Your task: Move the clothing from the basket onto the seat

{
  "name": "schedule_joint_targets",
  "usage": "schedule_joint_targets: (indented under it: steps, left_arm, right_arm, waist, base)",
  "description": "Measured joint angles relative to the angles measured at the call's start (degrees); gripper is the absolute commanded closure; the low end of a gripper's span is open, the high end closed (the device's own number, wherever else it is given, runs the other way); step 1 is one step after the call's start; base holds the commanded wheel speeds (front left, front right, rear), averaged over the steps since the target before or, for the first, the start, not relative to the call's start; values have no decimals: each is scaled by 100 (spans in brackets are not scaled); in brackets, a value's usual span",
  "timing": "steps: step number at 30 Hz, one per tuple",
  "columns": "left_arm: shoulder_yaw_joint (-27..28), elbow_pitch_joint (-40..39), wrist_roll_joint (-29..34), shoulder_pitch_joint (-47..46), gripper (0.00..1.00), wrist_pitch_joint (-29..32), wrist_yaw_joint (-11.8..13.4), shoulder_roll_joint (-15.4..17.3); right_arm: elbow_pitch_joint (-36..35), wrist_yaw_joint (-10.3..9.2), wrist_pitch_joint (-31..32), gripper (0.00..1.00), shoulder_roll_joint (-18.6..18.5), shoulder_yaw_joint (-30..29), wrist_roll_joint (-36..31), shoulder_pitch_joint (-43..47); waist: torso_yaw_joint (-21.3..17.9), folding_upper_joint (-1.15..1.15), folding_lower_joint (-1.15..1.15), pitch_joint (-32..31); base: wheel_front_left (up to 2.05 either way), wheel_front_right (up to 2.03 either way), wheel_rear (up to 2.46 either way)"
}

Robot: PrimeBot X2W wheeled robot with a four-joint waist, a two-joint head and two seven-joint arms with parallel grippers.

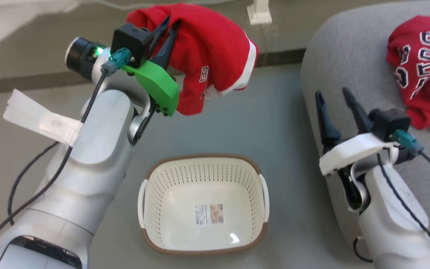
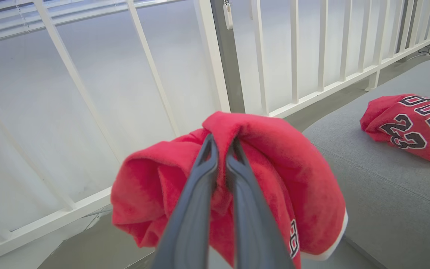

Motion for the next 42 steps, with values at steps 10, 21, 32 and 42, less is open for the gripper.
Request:
schedule_joint_targets:
  steps: [10, 21, 32, 42]
  left_arm:
    - [-403, -264, -721, 258, 100, 293, -1, -18]
    - [-1016, -794, -1258, 358, 100, 557, -1, -15]
    - [-1330, -1036, -1414, 375, 100, 708, 98, -13]
    - [-1438, -1085, -1543, 382, 100, 757, 311, -12]
  right_arm:
    - [341, 136, 0, 0, -1, 766, -29, 193]
    - [469, 232, 1, 0, -4, 1735, 327, 152]
    - [446, 234, 1, 0, -16, 2292, 748, -272]
    - [253, 233, 1, 46, -20, 2299, 1140, -322]
  waist:
    - [126, 0, 0, -734]
    - [431, 0, 0, -988]
    - [579, 0, 0, -1029]
    - [571, 0, 0, -1001]
  base:
    - [0, 0, 0]
    - [0, 0, 0]
    - [0, 0, 0]
    - [0, 0, 0]
